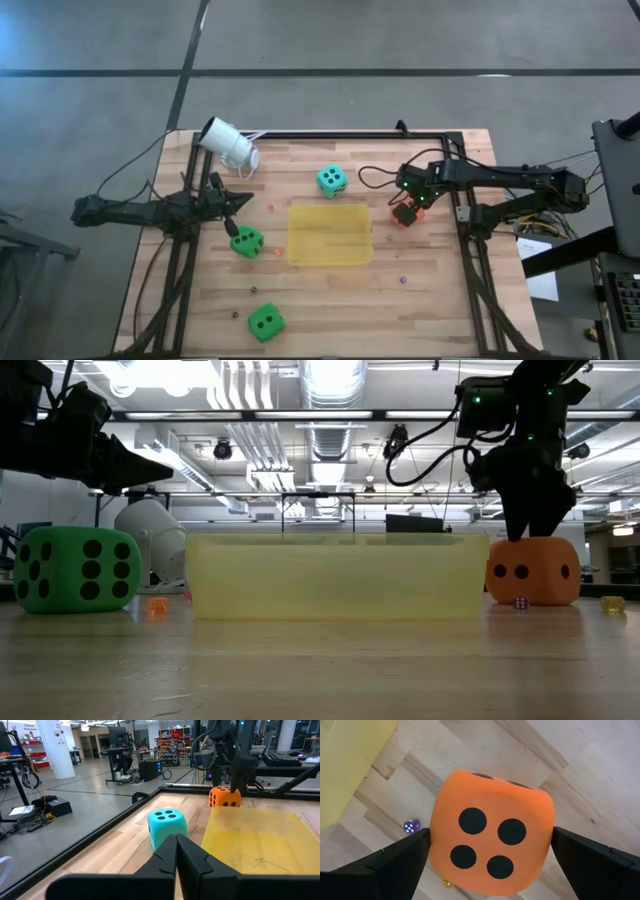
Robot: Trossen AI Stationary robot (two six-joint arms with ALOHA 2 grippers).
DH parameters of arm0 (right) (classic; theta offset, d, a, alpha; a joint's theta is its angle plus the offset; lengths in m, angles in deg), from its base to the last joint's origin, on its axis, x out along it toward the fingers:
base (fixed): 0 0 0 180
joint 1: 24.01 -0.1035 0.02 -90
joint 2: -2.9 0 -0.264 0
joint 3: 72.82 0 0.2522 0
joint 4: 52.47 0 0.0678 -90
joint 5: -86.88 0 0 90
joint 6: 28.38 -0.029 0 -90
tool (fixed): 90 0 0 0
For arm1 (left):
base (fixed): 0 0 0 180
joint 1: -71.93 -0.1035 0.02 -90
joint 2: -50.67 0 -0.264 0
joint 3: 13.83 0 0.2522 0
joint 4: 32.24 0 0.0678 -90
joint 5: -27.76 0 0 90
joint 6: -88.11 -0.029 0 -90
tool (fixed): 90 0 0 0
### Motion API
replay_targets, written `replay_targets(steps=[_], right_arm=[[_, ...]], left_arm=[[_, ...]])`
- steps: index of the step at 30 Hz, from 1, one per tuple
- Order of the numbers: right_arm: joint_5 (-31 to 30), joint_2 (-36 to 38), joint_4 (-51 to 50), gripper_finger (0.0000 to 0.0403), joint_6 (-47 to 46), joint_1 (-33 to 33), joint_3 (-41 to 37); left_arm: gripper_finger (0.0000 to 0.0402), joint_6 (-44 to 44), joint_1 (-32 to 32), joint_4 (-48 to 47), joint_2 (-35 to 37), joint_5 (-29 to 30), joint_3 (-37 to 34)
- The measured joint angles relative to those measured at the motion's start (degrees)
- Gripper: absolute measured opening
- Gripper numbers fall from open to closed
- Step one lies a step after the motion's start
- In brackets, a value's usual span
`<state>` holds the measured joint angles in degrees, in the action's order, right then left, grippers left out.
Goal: Pick & Place Dice
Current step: Put the big orange dice into the yellow bin
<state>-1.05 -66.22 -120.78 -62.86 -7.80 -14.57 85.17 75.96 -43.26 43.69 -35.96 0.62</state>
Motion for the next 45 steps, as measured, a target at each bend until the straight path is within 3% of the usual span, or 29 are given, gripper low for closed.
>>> replay_targets(steps=[22,45], right_arm=[[-0.09,-0.4,-0.08,0.04,-5.94,-0.31,0.73],[-0.12,-0.22,4.95,0.04,-7.16,-0.3,-4.31]], left_arm=[[0.0008,0.0,0.01,0.0,-0.01,0.0,0.0],[0.0008,0.0,0.01,0.0,-0.01,0.0,0.0]])
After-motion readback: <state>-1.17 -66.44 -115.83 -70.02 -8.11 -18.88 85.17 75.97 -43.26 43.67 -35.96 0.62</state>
